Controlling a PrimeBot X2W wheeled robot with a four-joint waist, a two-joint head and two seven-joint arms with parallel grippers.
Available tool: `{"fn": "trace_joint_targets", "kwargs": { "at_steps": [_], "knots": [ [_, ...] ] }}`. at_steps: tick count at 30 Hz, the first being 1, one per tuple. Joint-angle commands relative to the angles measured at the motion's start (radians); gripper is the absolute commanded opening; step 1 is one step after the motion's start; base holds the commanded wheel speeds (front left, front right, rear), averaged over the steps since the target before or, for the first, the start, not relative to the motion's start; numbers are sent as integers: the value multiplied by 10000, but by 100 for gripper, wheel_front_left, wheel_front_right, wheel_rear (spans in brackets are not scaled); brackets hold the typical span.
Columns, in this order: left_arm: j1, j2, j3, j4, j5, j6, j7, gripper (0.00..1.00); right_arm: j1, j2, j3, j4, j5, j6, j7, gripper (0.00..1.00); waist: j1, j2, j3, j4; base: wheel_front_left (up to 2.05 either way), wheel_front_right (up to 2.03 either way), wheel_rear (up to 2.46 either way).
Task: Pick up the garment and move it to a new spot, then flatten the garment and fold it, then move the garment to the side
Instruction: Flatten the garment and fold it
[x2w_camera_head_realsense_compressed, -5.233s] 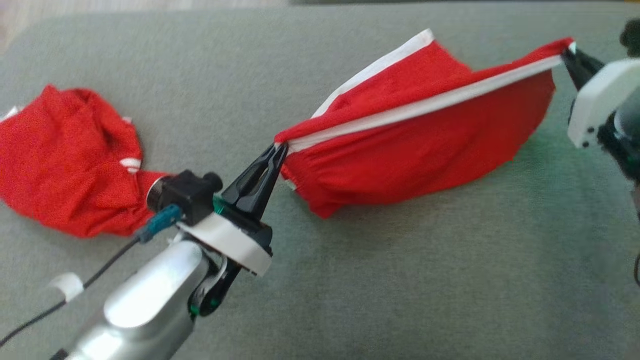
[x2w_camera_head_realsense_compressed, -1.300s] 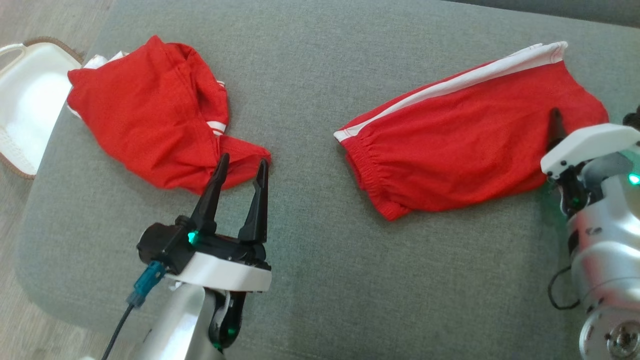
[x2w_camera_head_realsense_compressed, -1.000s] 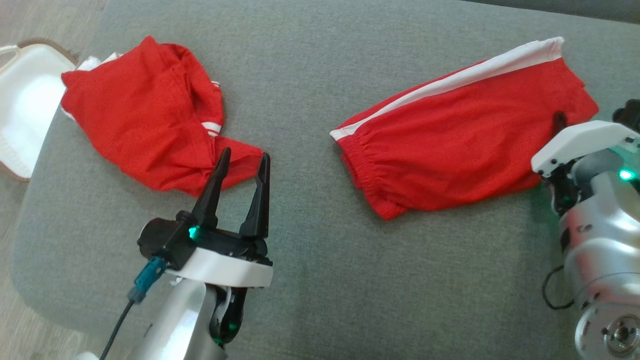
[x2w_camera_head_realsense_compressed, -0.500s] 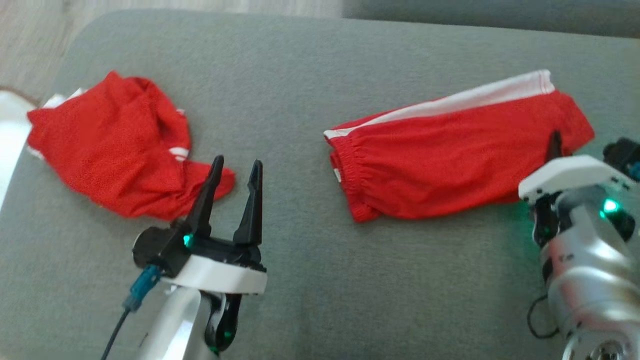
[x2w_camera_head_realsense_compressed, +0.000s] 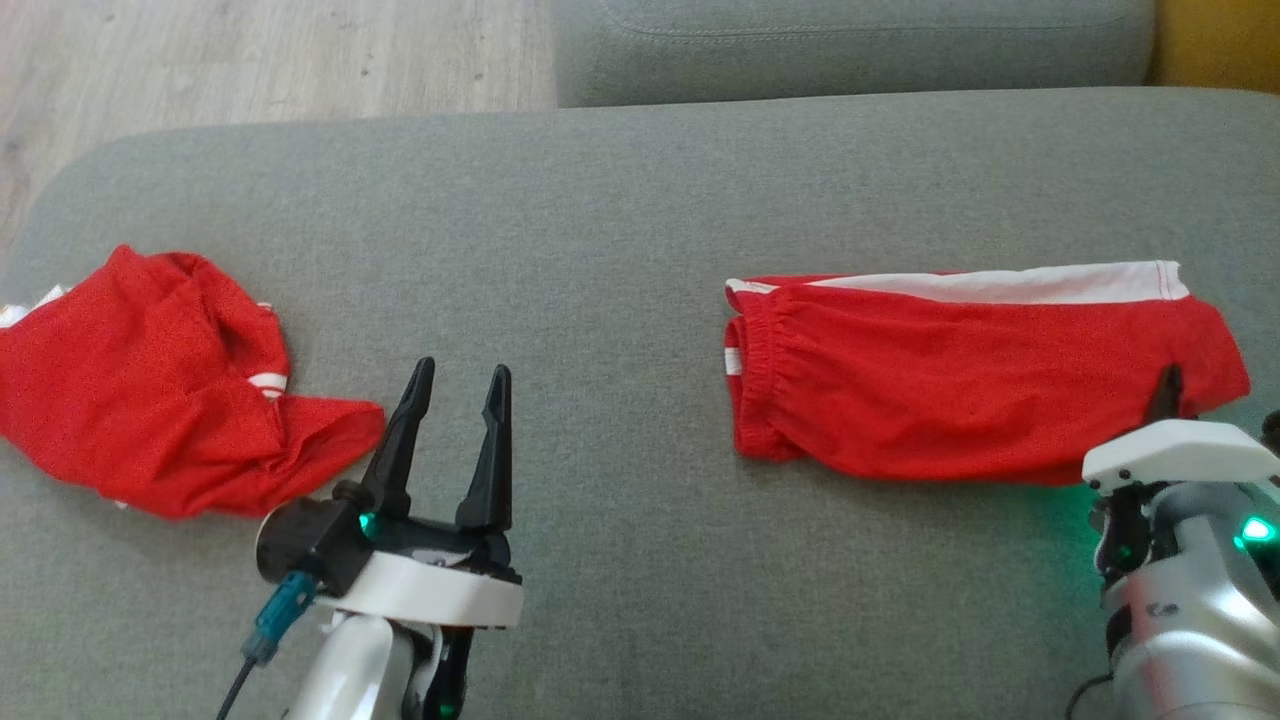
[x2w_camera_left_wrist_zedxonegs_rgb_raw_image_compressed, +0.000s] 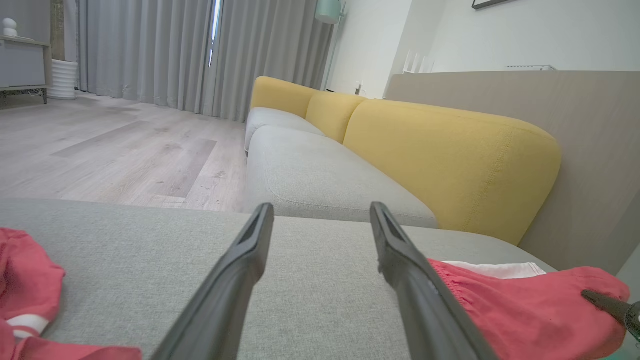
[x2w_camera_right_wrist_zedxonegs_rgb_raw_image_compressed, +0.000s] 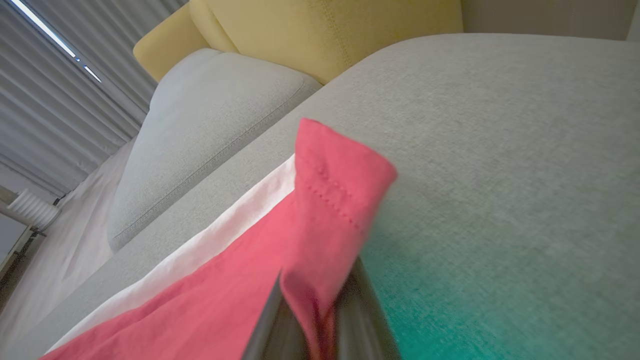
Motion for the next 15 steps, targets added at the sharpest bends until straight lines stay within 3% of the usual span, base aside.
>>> {"fn": "trace_joint_targets", "kwargs": {
  "at_steps": [1, 10, 15],
  "knots": [
    [-197, 32, 397, -370, 72, 4, -63, 100, -243, 97, 324, -356, 153, 35, -134, 0, 1, -1, -23, -48, 0, 0, 0],
    [-243, 32, 360, -336, 107, -32, -63, 100, -154, 98, 1426, -873, 1304, 35, -136, 0, 1, -1, 112, 77, 0, 0, 0],
    [-266, 32, 363, -226, 102, -48, -63, 100, -51, 98, 2683, -1557, 2192, 35, -136, 0, 1, -1, 22, 262, 0, 0, 0]
  ]
}}
